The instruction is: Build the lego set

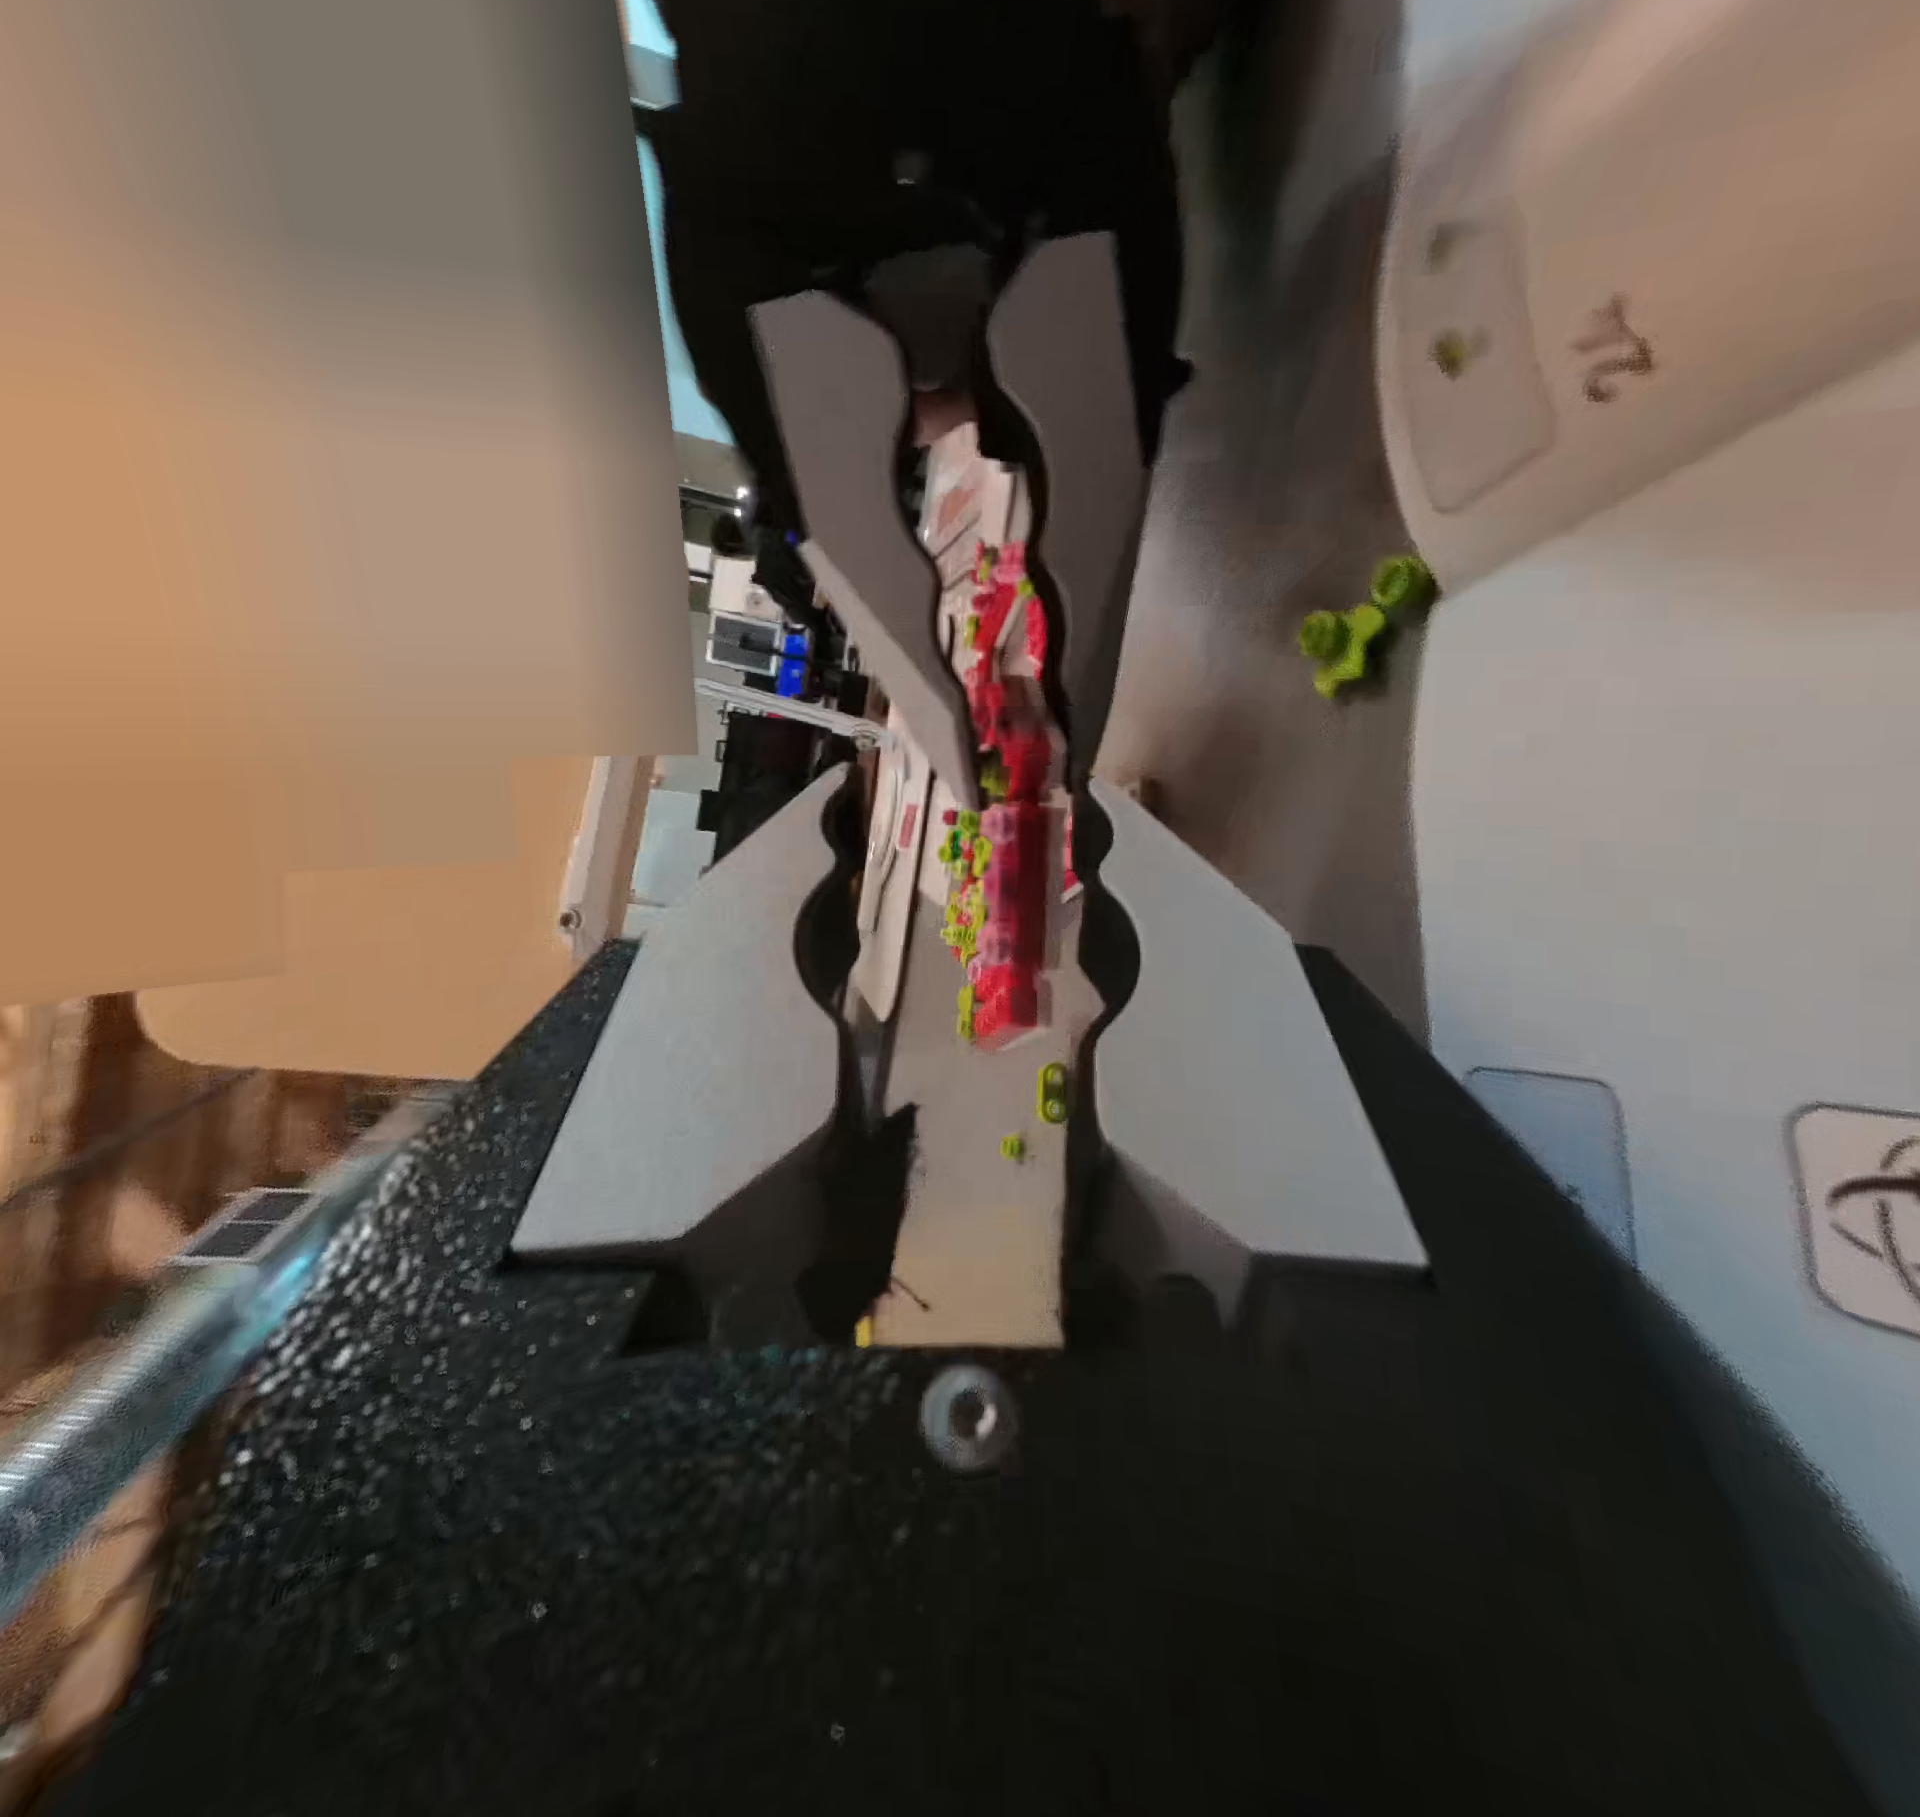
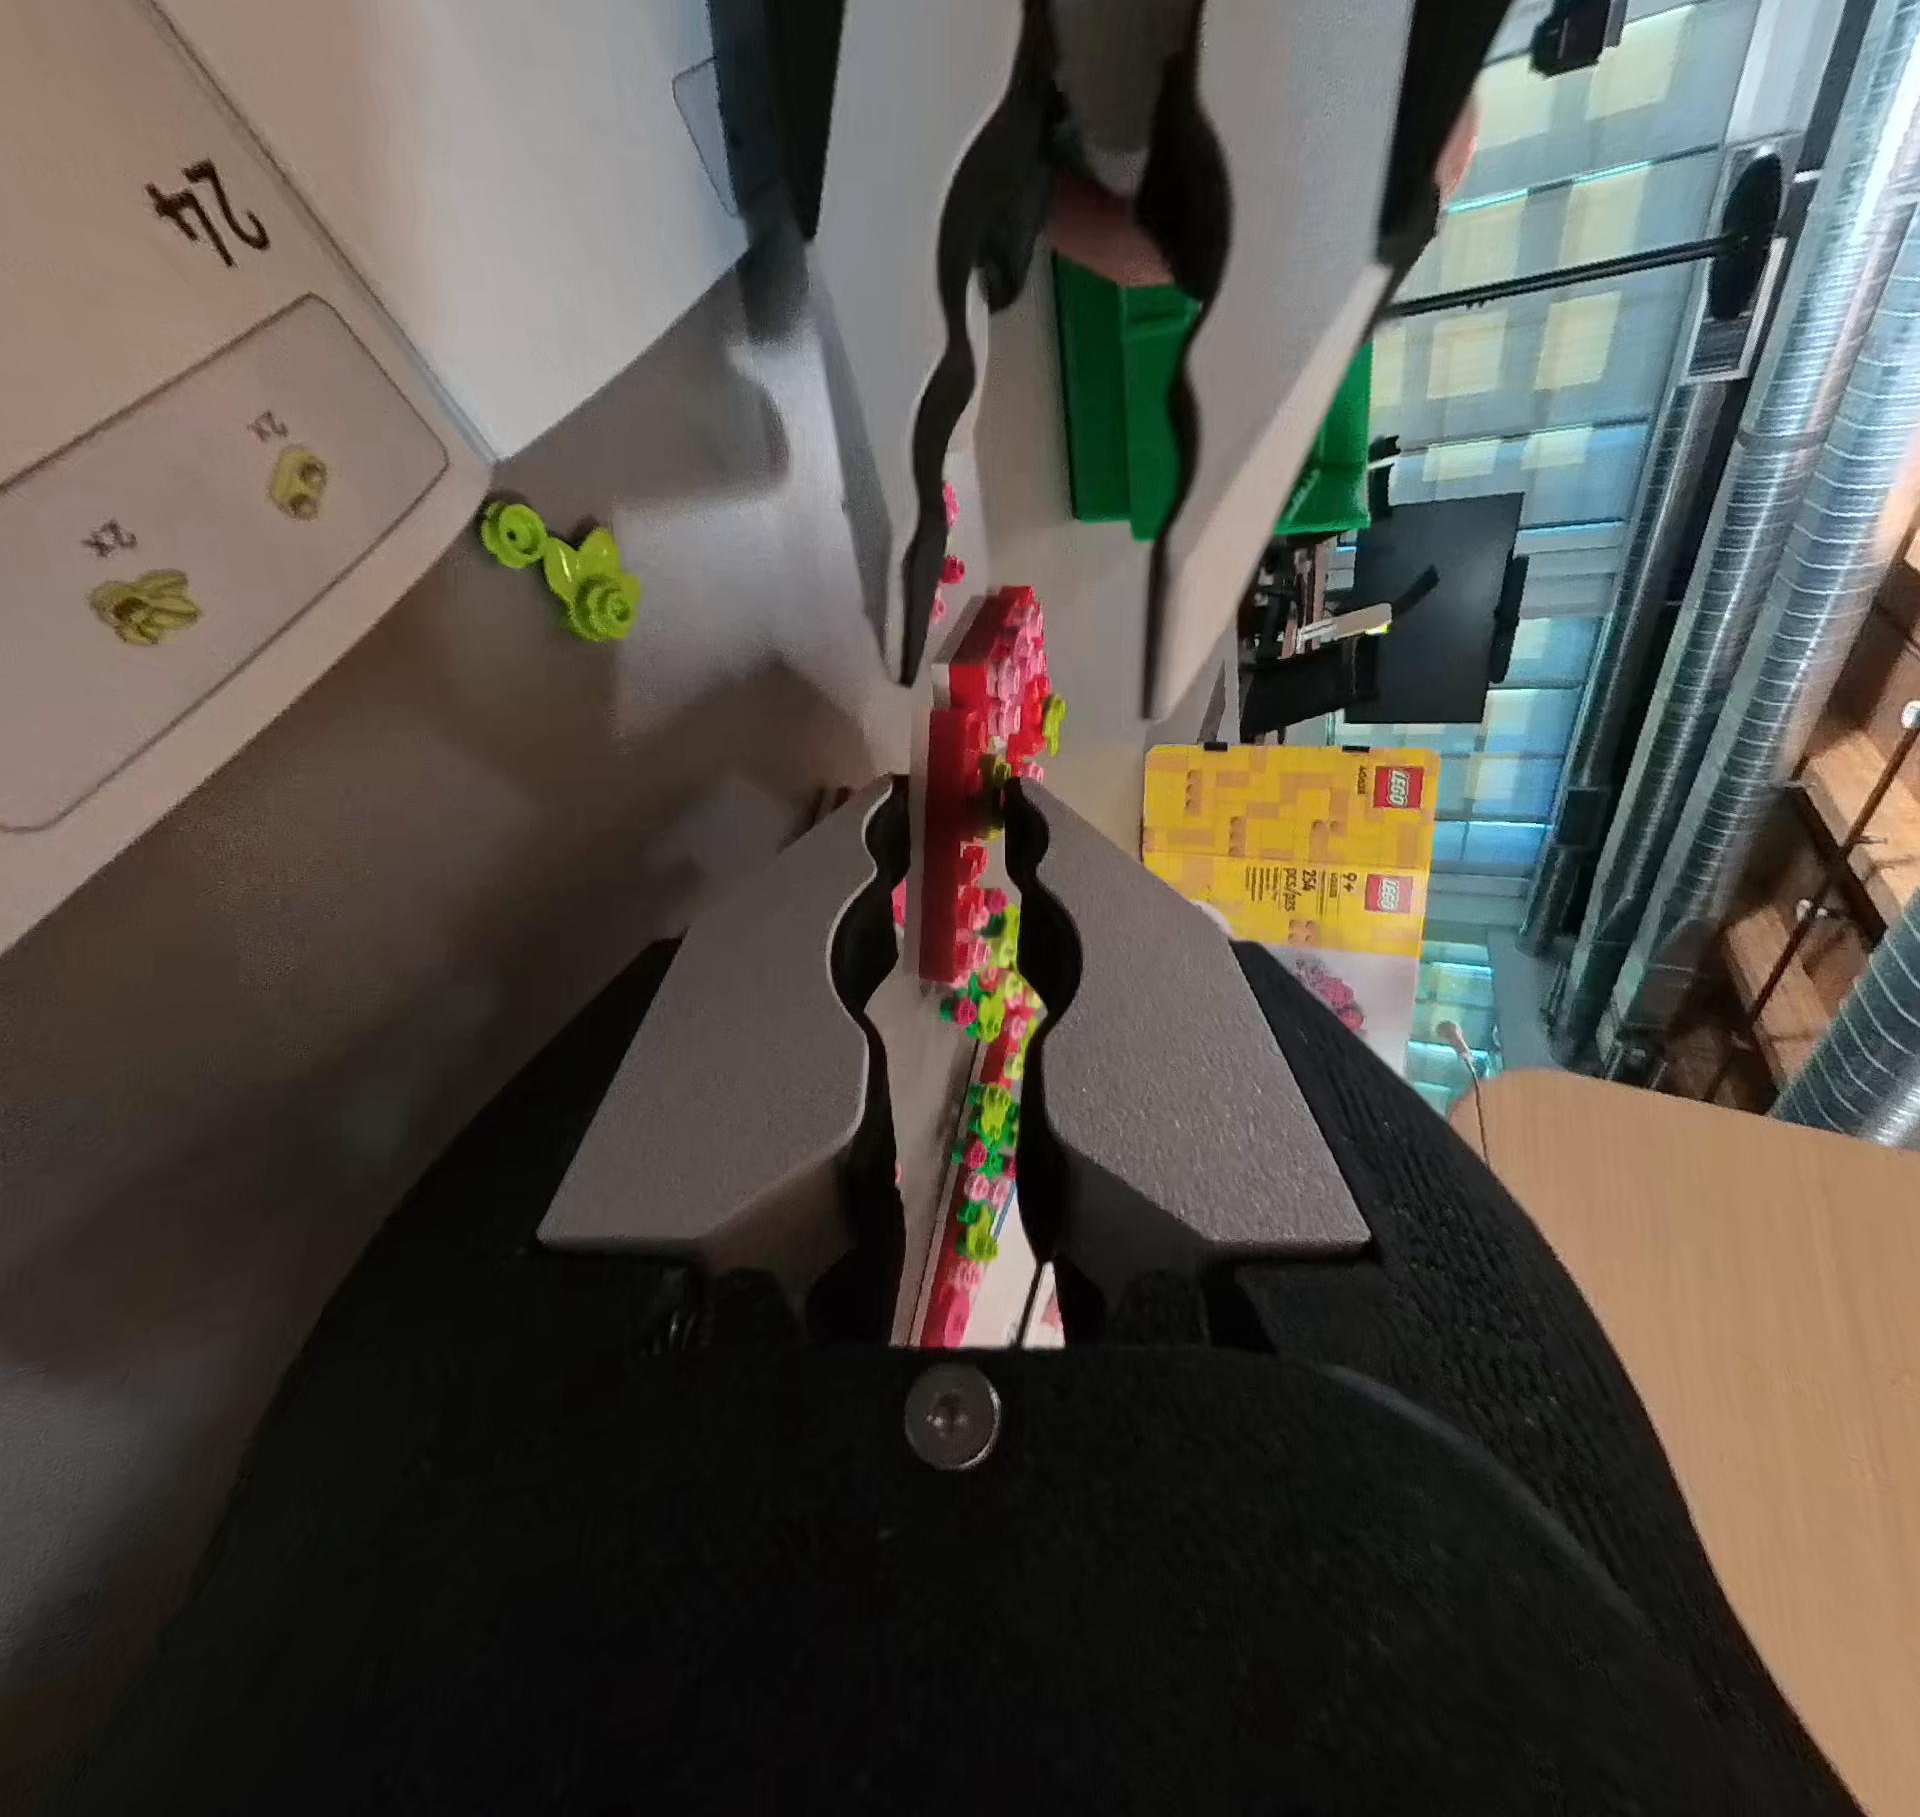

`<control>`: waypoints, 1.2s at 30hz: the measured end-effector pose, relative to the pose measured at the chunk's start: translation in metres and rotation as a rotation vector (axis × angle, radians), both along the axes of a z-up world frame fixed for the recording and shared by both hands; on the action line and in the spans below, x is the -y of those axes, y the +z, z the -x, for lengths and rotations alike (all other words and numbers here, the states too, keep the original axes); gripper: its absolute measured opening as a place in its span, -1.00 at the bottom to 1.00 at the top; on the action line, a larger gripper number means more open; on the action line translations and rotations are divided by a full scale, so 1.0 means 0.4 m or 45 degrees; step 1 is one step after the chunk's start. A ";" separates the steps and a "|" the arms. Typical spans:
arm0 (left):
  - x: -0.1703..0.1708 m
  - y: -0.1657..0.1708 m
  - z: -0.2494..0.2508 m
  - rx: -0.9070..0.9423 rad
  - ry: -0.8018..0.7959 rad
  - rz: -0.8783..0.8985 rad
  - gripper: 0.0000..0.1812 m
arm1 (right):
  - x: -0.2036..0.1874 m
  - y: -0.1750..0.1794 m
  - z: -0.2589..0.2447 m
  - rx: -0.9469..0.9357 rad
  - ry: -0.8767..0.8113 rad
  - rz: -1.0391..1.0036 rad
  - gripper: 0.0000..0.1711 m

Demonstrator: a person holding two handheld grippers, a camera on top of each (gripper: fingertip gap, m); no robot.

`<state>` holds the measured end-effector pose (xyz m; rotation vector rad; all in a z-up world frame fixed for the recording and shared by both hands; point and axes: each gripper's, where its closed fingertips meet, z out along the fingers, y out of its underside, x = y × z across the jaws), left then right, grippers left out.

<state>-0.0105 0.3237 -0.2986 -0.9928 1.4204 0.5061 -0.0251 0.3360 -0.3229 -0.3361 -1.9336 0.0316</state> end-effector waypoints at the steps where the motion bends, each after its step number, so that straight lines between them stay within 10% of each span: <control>1: 0.001 0.011 0.002 0.057 -0.010 0.020 -0.56 | -0.002 0.000 -0.005 0.005 -0.016 -0.009 -0.82; 22: 0.003 0.040 0.015 0.408 -0.122 0.325 -0.58 | 0.014 -0.048 -0.108 0.268 -0.149 0.233 -0.73; 36: 0.087 -0.051 -0.030 0.395 -0.258 1.201 -0.78 | 0.108 -0.019 -0.135 0.569 -0.083 1.322 -0.81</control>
